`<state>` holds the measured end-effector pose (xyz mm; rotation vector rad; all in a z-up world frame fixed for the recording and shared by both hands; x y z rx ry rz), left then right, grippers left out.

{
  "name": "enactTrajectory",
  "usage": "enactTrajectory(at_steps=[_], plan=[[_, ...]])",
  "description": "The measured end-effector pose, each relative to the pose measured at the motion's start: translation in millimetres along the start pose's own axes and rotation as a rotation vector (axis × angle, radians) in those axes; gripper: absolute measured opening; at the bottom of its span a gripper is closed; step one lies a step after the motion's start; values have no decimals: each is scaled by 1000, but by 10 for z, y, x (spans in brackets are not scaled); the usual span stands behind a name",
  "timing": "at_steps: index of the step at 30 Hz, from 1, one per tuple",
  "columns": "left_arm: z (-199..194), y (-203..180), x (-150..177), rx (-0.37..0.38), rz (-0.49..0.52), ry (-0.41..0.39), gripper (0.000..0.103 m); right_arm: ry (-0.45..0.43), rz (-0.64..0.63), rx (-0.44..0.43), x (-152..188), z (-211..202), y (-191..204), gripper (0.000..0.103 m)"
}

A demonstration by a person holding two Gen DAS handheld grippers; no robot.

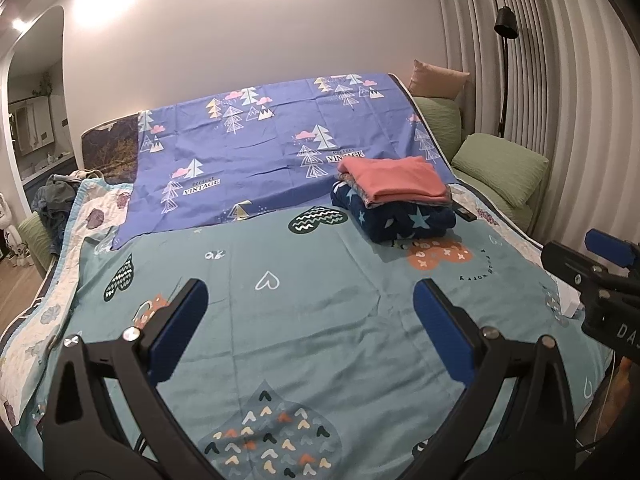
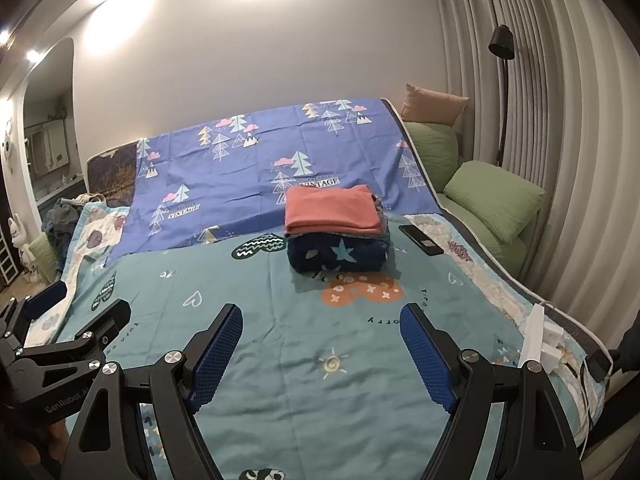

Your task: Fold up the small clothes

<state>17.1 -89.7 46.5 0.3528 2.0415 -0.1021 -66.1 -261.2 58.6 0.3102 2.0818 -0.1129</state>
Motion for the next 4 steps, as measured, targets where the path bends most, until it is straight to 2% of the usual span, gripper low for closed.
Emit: enactTrajectory(at_steps=[4], plan=[[-1,7,-3,-2,1,-1,102,-2,-3,3,-4,-6,17,83]])
Point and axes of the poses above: each gripper's, at about its wrist camera, not at the fingertips, and z roughly the way its jaws point, y to its left, x to its underside, the point moved 3 cm from there along z, roughly the way its jaws point, and after that the axes turned 1 degree about y, right-handed, at the moved point
